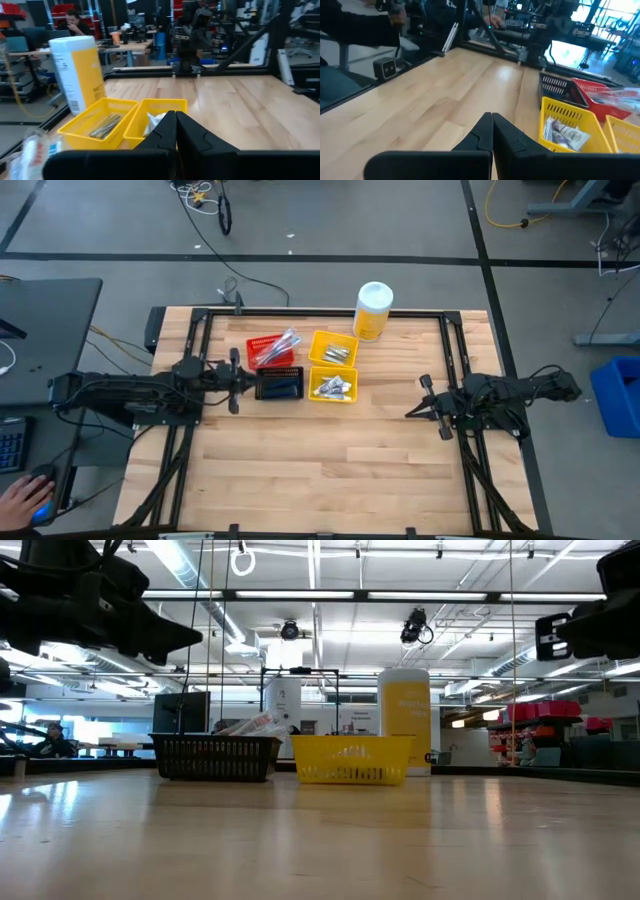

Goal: Pick & Place Travel size toiletries
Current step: Return to Home Position

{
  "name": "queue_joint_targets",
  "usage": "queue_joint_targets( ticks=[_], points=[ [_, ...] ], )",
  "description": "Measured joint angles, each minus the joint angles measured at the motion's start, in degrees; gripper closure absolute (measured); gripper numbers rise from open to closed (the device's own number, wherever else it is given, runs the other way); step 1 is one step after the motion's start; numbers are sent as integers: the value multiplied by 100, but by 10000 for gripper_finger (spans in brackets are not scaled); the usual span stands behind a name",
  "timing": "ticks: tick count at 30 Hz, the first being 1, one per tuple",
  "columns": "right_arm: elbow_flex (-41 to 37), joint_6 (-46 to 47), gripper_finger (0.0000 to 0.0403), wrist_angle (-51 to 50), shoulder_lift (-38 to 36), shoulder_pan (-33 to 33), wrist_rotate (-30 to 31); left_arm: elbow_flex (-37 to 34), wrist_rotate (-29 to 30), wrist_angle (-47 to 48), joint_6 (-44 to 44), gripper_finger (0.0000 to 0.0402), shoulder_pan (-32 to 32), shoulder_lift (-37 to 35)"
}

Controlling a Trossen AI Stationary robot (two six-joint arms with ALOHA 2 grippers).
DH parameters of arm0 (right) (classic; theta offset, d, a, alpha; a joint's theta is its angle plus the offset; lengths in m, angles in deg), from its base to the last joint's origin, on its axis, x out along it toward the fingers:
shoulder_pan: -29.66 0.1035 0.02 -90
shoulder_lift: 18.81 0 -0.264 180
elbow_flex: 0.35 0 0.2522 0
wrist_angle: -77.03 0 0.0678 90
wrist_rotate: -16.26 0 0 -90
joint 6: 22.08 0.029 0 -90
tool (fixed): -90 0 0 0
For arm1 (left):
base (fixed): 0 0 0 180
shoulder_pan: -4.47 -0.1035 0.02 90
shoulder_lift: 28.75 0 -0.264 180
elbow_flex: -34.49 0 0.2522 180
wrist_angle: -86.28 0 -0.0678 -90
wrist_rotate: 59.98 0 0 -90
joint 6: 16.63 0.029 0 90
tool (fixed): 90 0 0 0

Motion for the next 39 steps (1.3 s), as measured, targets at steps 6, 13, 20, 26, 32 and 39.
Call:
queue_joint_targets(
  ticks=[6,13,20,26,32,39],
  points=[
    [-96,47,400,346,-19,0,23,0,-366,-41,-93,389,2,0],
    [-122,200,400,524,-17,0,1041,-4,-500,88,-76,394,2,2],
    [-122,314,400,522,-17,0,1054,-256,-590,-175,-223,391,2,-4],
    [-122,314,400,522,-17,0,1054,-256,-687,-67,-253,395,2,-121],
    [-122,314,400,522,-15,0,1052,-256,-733,535,-297,390,2,-696],
    [-122,314,400,522,-15,0,1052,-256,-766,1188,-471,392,2,-1482]
  ],
)
